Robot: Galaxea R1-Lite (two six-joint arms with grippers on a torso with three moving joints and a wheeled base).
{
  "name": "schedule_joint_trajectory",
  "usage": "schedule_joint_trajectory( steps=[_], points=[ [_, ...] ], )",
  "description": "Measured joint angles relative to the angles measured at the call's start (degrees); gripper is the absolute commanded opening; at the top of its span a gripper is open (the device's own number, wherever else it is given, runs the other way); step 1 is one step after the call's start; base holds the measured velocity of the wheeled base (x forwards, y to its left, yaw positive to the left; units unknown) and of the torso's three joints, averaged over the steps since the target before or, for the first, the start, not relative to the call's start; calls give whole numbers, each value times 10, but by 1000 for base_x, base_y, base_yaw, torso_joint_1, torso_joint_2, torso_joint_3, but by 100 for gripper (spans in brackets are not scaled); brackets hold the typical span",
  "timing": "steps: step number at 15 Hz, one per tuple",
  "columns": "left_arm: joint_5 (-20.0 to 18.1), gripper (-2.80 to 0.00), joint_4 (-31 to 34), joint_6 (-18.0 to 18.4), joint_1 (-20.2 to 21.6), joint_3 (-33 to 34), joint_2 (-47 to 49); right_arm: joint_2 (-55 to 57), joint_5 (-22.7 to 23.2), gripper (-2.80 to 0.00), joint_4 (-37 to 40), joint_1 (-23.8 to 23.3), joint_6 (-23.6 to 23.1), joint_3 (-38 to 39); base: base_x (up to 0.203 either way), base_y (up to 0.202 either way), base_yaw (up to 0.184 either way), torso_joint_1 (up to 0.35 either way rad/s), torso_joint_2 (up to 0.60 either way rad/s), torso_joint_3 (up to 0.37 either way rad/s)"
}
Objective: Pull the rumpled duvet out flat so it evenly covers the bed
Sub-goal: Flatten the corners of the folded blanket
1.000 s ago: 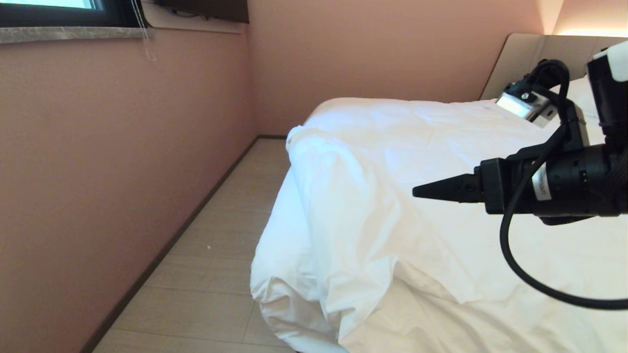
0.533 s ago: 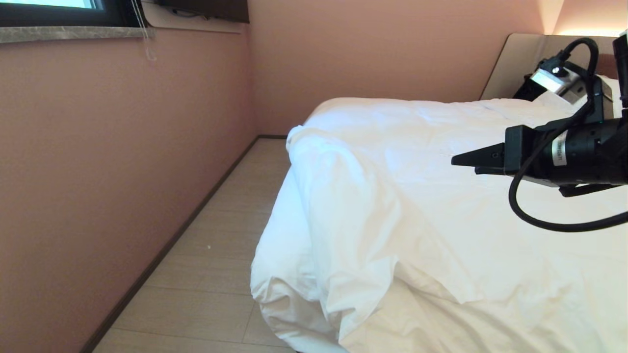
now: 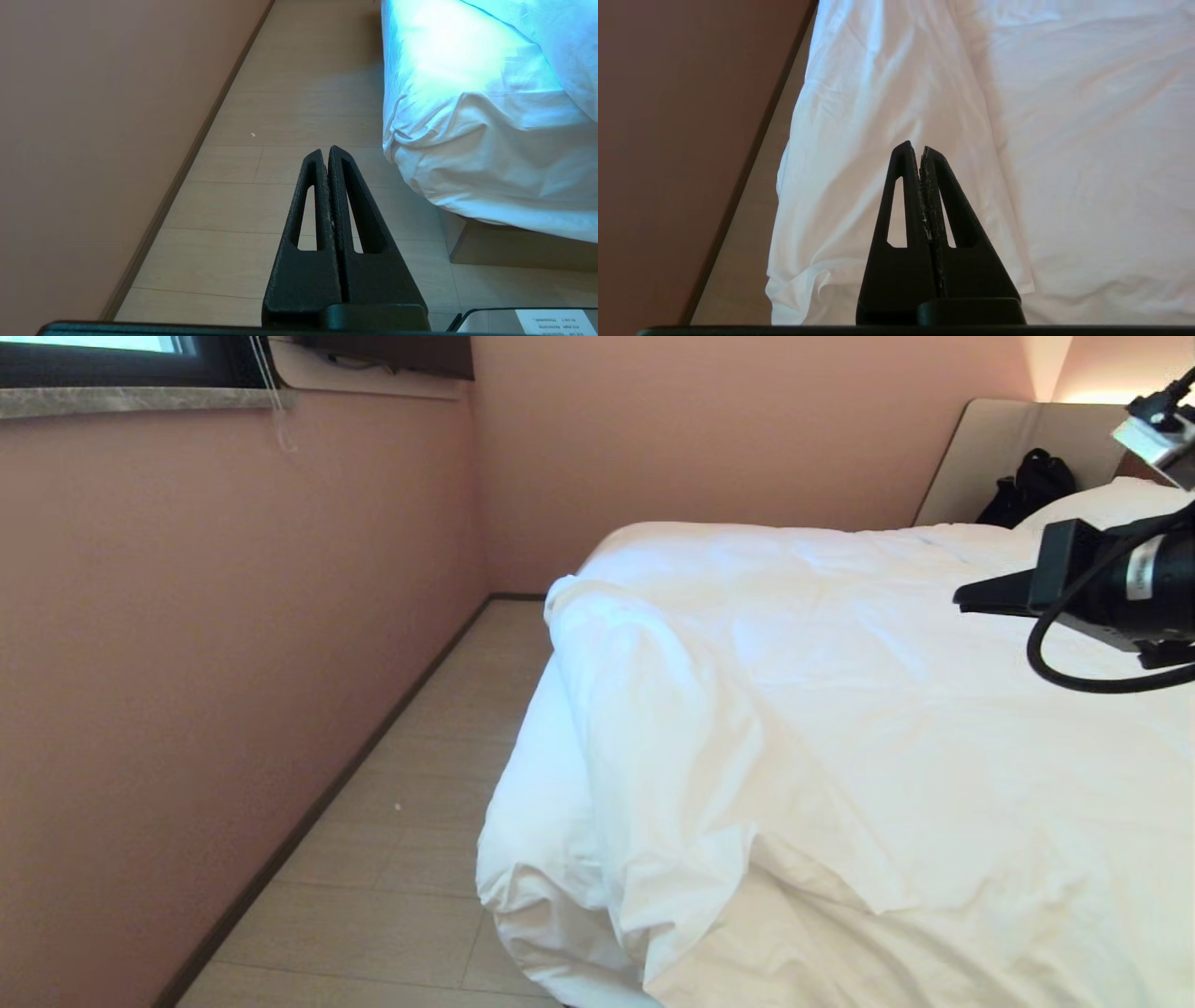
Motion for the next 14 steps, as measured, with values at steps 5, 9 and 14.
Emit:
schedule_joint_trajectory(
  steps=[5,9,14],
  points=[
    [0,-280,0,0,0,0,0,-86,-40,-280,0,-100,-1,10,0,0,0,0,0,0],
    [0,-280,0,-1,0,0,0,-174,-53,-280,-1,-129,-14,90,0,0,0,0,0,0],
    [0,-280,0,0,0,0,0,-305,-20,-280,-34,-129,-46,217,0,0,0,0,0,0]
  ],
)
